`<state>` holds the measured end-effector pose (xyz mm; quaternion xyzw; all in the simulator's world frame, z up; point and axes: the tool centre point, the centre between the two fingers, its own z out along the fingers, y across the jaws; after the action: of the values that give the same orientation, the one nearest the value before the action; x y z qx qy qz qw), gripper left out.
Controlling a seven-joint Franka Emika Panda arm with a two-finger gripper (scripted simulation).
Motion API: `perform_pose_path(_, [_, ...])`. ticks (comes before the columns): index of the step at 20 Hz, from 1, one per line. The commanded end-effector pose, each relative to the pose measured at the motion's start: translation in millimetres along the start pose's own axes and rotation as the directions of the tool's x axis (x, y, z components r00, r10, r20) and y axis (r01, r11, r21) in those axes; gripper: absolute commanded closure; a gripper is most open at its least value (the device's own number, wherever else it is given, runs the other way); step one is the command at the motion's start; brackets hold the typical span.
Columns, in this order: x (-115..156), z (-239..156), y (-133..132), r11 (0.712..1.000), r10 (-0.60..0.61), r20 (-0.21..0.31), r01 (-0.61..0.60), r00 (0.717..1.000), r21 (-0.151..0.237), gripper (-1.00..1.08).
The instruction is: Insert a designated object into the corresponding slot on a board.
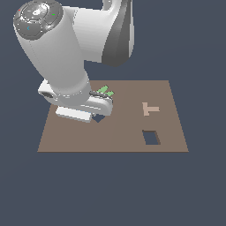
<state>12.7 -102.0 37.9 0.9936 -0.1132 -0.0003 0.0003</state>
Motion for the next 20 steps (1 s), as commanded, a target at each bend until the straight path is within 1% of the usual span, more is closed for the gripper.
perform_pose_path(1, [-4, -1, -7, 0.996, 0.093, -0.001, -0.093, 0.996, 0.0, 1.08])
perform_pose_path(5, [-8, -1, -17, 0.975, 0.22, 0.0, -0.22, 0.975, 0.0, 1.08])
perform_pose_path(10, [-10, -2, -28, 0.939, 0.345, 0.0, -0.345, 0.939, 0.0, 1.08])
perform_pose_path(16, [-11, -2, -38, 0.893, 0.45, 0.0, -0.45, 0.893, 0.0, 1.08])
perform_pose_path(20, [-11, -3, -42, 0.869, 0.494, 0.0, -0.494, 0.869, 0.0, 1.08])
